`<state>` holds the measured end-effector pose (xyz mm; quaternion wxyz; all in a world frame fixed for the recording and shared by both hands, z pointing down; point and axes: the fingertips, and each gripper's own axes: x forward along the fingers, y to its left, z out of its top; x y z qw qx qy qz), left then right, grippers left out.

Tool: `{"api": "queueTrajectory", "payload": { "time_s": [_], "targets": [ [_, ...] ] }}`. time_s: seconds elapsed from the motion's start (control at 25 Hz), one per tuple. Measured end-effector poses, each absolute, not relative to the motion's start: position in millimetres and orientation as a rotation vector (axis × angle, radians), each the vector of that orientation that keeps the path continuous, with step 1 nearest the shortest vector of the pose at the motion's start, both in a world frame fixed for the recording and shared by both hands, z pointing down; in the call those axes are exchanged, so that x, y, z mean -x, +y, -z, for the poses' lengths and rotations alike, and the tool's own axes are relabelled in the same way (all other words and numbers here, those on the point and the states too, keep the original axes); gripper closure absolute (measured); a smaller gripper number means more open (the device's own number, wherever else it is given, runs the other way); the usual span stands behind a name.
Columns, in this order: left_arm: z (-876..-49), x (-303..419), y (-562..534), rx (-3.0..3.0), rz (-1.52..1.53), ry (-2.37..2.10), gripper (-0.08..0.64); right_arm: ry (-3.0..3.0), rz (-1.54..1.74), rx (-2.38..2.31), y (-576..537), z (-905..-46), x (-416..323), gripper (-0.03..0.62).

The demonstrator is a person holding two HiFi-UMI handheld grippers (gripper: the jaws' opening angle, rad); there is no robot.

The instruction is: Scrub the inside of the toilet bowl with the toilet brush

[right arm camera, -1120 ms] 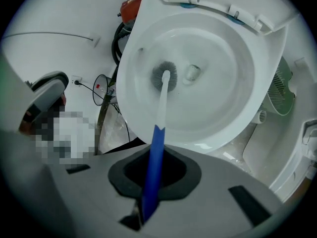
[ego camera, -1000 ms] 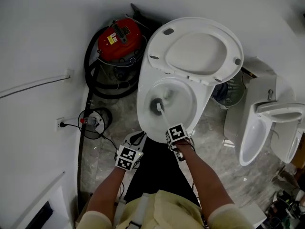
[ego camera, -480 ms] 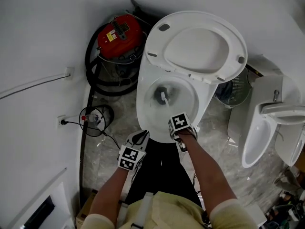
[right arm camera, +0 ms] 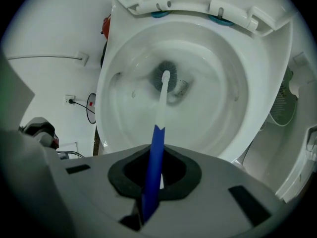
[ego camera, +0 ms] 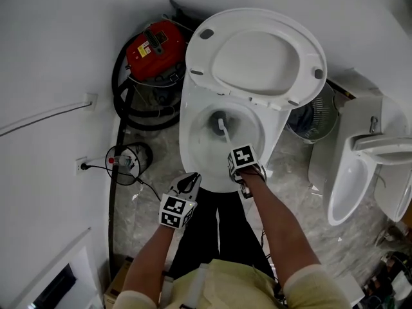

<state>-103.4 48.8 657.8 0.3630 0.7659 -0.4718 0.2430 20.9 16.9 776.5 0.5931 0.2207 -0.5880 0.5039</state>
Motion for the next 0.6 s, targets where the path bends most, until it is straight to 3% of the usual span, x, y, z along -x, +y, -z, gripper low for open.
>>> {"api": "queueTrajectory", "payload": {
  "time_s": [0.6],
  "targets": [
    [-655,115,44,-2.099,-0.694,-1.015,0.528,-1.292,-1.262,-0.750,27,-765,-51,0.565]
  ]
}}
